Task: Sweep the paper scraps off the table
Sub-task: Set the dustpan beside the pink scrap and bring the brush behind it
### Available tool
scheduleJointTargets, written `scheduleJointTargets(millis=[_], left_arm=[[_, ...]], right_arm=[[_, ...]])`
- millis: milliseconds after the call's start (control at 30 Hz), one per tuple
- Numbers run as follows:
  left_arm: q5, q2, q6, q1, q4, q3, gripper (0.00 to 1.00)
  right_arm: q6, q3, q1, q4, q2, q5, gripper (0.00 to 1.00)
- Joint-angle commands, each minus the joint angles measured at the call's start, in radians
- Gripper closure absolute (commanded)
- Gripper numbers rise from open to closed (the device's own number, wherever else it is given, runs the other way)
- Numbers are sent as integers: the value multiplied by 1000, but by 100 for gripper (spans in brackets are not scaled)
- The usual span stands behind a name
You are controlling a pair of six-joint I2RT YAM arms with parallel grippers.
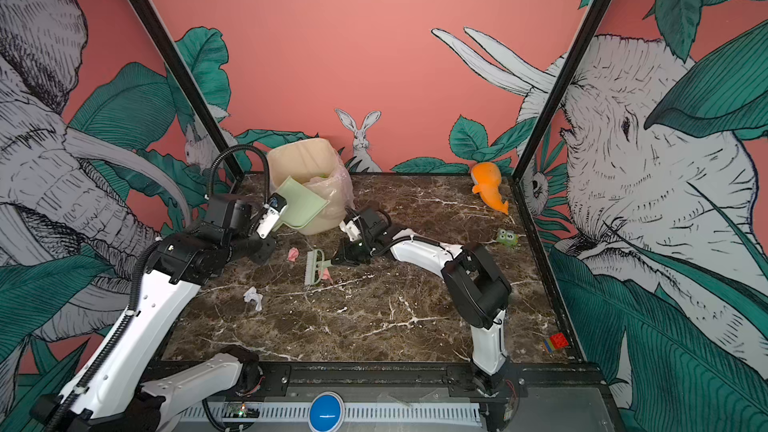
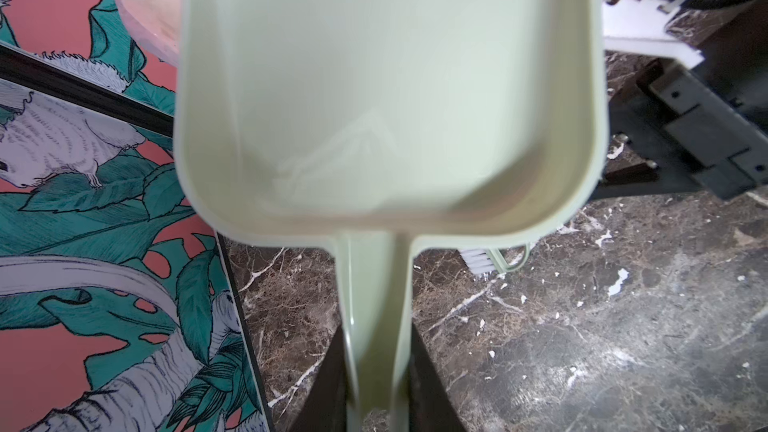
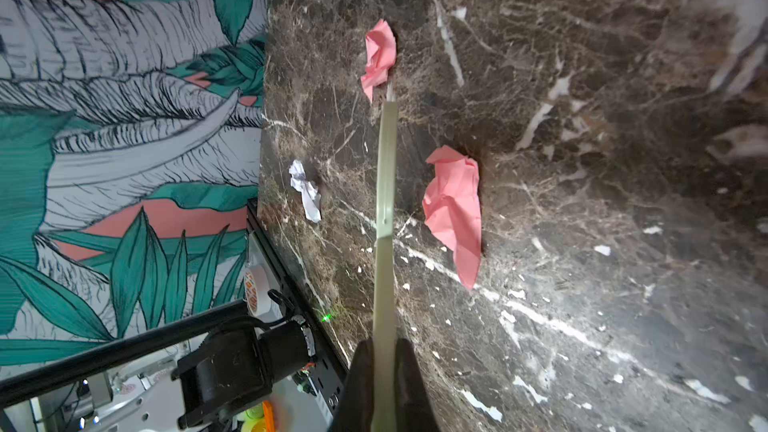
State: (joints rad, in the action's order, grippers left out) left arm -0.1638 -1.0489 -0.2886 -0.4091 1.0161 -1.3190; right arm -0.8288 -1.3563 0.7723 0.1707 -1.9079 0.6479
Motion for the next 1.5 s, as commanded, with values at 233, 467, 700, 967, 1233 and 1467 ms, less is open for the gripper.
scheduleJointTargets(millis=[233, 467, 700, 967, 1233, 1467], left_arm=[[23, -17, 26, -33, -2, 27, 95], [14, -34, 43, -92, -7, 45, 95], [5, -60, 79, -178, -25, 87, 95], [16, -82, 128, -254, -54, 164, 96], [10, -88, 169, -327, -62, 219, 96], [16, -115, 183, -365, -75, 253, 96]], right_arm=[[-73, 296, -130, -83, 201, 9, 100], [0, 525, -259, 125, 514, -14, 100], [110, 502, -337, 405, 694, -43, 100], [109, 417, -277, 352, 619, 5, 100], [198, 416, -263, 422, 538, -18, 100], [376, 425, -367, 676, 608, -47, 100]])
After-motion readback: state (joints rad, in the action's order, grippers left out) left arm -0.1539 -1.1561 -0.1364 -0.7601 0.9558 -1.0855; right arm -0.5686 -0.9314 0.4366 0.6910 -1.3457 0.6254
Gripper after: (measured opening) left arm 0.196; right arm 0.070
